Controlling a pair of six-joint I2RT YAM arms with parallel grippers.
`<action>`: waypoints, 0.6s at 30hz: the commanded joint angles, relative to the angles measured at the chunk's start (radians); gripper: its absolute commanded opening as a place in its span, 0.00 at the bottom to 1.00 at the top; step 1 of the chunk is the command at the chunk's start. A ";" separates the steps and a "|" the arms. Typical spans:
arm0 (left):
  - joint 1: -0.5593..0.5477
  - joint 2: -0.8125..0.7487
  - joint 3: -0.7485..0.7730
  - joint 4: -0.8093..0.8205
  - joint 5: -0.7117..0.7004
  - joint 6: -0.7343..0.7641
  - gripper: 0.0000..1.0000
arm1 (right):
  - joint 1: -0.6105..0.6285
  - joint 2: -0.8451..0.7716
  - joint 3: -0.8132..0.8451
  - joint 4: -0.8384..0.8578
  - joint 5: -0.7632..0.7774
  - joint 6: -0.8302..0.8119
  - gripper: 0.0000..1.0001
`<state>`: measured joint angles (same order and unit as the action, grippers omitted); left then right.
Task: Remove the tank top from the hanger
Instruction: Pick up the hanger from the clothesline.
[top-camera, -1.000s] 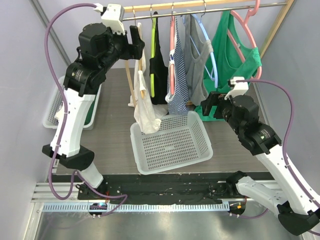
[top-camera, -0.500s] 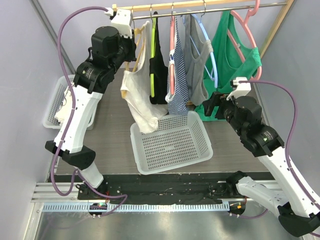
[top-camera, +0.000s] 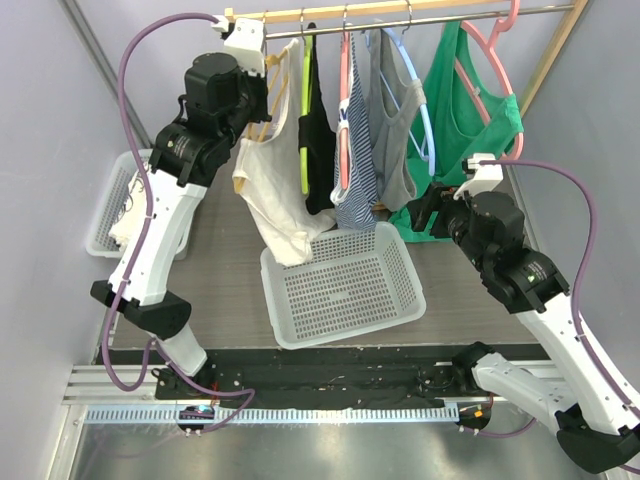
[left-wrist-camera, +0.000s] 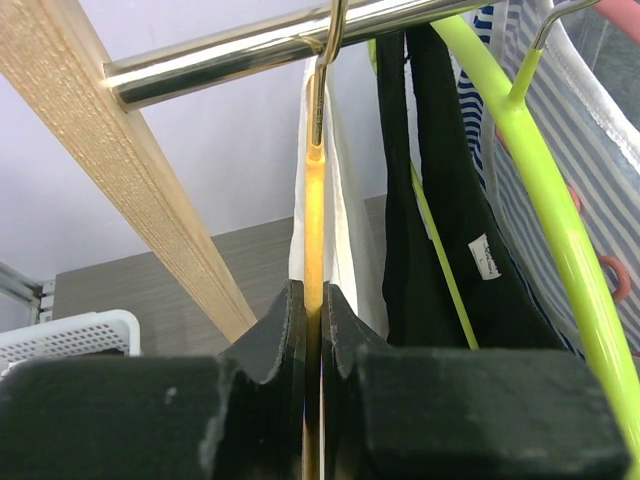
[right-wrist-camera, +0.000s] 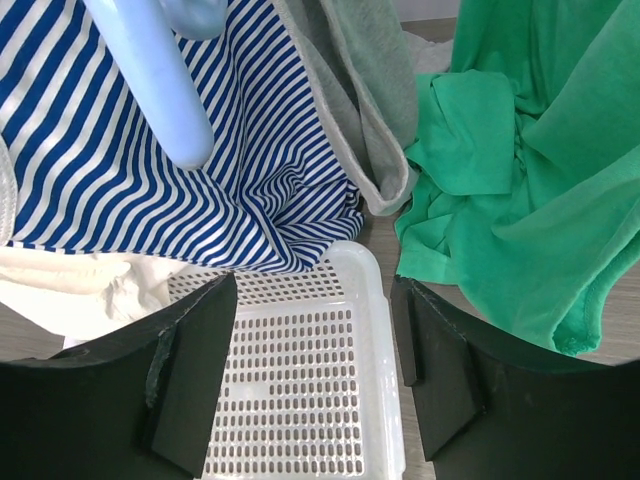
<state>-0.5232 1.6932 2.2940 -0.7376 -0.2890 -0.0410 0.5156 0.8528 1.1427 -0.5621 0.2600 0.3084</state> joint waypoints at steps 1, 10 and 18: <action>-0.001 -0.021 0.068 0.087 -0.006 0.029 0.00 | 0.004 0.003 0.031 0.024 -0.004 0.000 0.69; -0.023 -0.078 0.142 0.155 0.036 0.035 0.00 | 0.006 0.003 0.003 0.031 -0.008 0.000 0.66; -0.026 -0.185 0.018 0.066 0.034 -0.003 0.00 | 0.006 -0.001 0.012 0.025 -0.004 -0.011 0.66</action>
<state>-0.5457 1.6215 2.3390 -0.7448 -0.2607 -0.0231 0.5156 0.8623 1.1419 -0.5617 0.2600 0.3088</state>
